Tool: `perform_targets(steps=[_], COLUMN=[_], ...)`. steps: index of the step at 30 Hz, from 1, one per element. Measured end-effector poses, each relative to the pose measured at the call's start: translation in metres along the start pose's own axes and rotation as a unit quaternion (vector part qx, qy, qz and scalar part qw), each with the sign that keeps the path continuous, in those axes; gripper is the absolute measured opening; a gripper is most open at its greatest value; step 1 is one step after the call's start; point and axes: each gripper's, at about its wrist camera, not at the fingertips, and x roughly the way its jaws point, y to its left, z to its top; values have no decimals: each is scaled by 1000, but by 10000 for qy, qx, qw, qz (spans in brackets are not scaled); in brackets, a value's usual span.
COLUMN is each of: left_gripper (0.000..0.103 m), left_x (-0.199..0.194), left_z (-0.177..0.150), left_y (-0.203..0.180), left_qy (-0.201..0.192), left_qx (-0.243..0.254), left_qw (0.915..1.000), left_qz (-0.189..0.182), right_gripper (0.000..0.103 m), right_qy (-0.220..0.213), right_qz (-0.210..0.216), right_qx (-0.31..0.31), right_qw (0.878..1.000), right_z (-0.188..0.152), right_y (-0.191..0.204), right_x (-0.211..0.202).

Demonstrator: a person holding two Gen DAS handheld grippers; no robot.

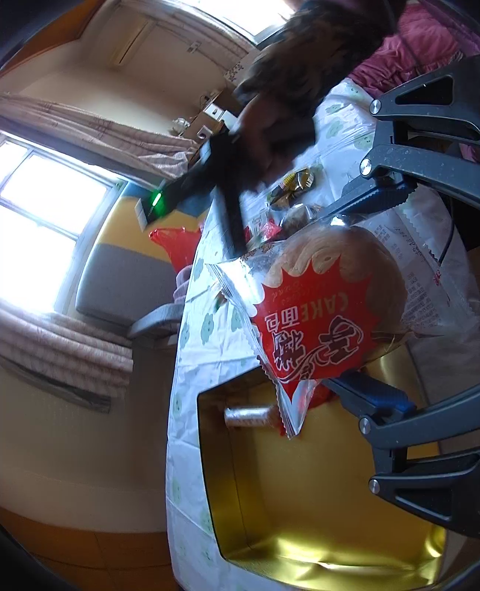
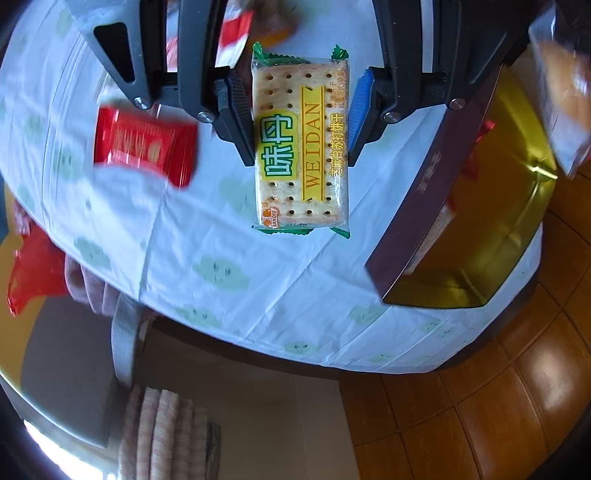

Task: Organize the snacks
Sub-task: 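Lower the cake bun into the gold tin and open the left gripper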

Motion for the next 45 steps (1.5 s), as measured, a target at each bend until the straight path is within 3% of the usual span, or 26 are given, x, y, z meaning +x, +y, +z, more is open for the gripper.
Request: perform_targets(steps=[11, 15, 17, 20, 25, 35, 45], left_gripper=[76, 76, 76, 76, 76, 76, 76], left_x=[-12, -10, -8, -6, -10, -24, 44], left_z=[-11, -14, -15, -19, -21, 7, 61], left_y=[5, 2, 2, 4, 21, 79, 129], left_qy=[-21, -12, 34, 86, 121, -128, 448], left_qx=[-176, -134, -170, -248, -514, -1102, -1215], left_qw=[9994, 9991, 9987, 9978, 9941, 9812, 9751], left_qz=[306, 393, 479, 607, 943, 1580, 1799], right_gripper=[47, 47, 47, 47, 47, 48, 48], right_qy=[243, 458, 406, 136, -326, -715, -874], right_qz=[464, 376, 16, -633, -1034, -1049, -1076], right_qx=[600, 599, 676, 732, 523, 565, 575], right_qw=[9968, 9964, 9969, 9952, 9927, 9903, 9887], right_z=[-132, -169, -180, -189, -188, -190, -196], right_y=[10, 13, 14, 20, 40, 40, 41], right_x=[-51, -55, -49, -38, -21, -11, -12])
